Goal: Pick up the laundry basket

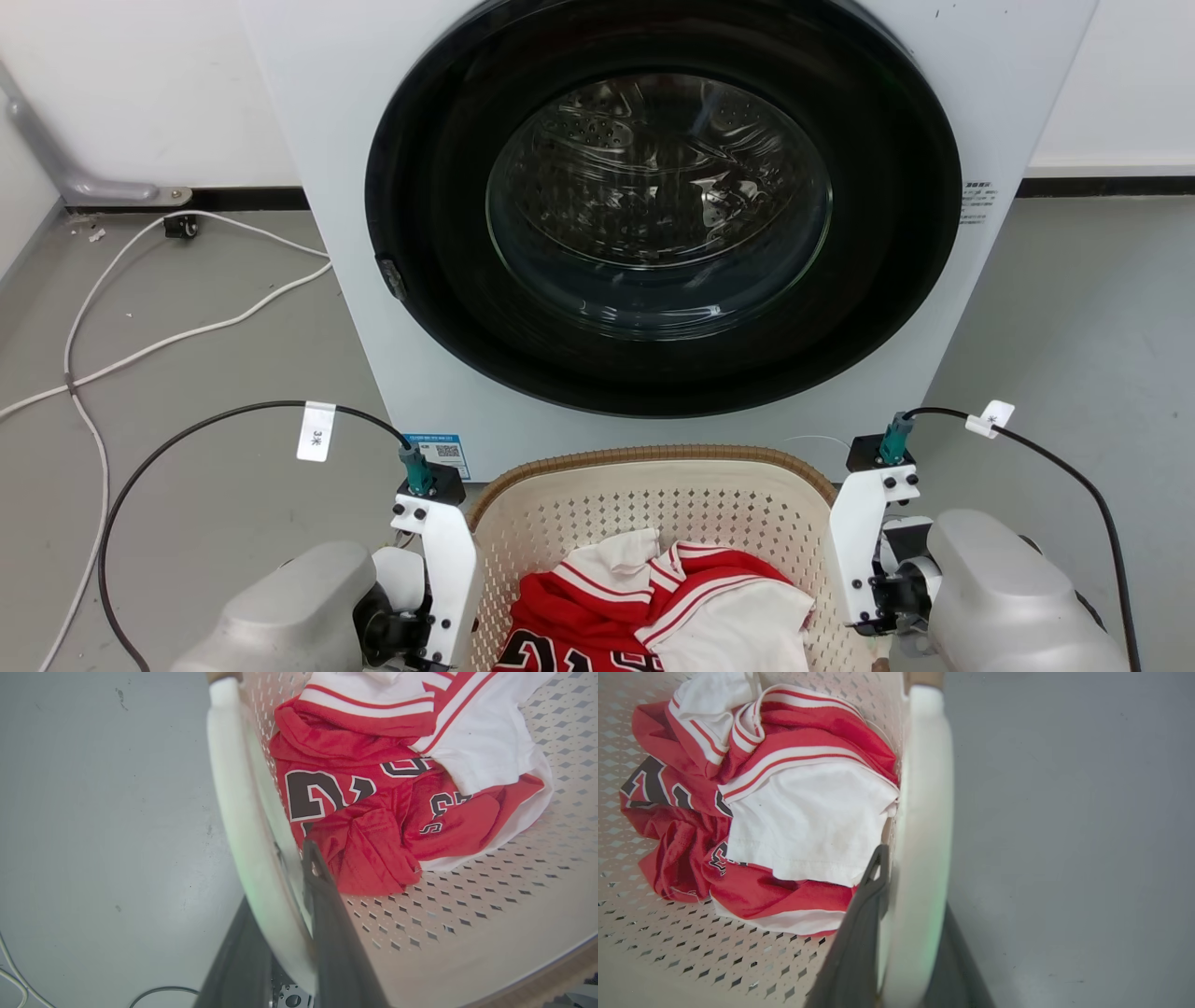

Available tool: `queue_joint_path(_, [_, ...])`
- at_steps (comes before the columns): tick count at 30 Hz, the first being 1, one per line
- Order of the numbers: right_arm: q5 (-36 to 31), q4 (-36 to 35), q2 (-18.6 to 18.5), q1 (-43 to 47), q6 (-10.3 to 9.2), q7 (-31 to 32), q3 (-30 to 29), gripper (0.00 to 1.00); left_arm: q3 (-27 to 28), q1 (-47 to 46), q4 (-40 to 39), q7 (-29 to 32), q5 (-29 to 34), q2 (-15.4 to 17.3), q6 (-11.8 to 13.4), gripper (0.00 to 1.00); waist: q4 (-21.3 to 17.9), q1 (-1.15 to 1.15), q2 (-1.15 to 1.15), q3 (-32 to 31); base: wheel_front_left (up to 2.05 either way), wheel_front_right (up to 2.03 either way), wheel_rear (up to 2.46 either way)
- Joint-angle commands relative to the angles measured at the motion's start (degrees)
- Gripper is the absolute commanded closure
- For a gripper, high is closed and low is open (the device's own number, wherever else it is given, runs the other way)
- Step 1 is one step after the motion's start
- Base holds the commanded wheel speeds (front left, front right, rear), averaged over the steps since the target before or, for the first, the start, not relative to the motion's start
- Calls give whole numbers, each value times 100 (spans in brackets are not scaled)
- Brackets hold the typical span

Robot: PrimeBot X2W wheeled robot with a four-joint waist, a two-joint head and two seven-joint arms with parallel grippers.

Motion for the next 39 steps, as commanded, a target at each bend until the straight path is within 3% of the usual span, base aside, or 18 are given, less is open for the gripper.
queue_joint_path(1, [-41, 24, -115, -73, -4, -19, 46, 100, -16, -57, 21, 1, 21, 76, -58, 100, 0, 0, 0, -5, 0, 0, 0])
queue_joint_path(39, [177, 125, -90, -153, -4, -96, 260, 100, -30, -77, 15, 44, -9, 120, -59, 100, -4, 0, 0, -30, 0, 0, 0])
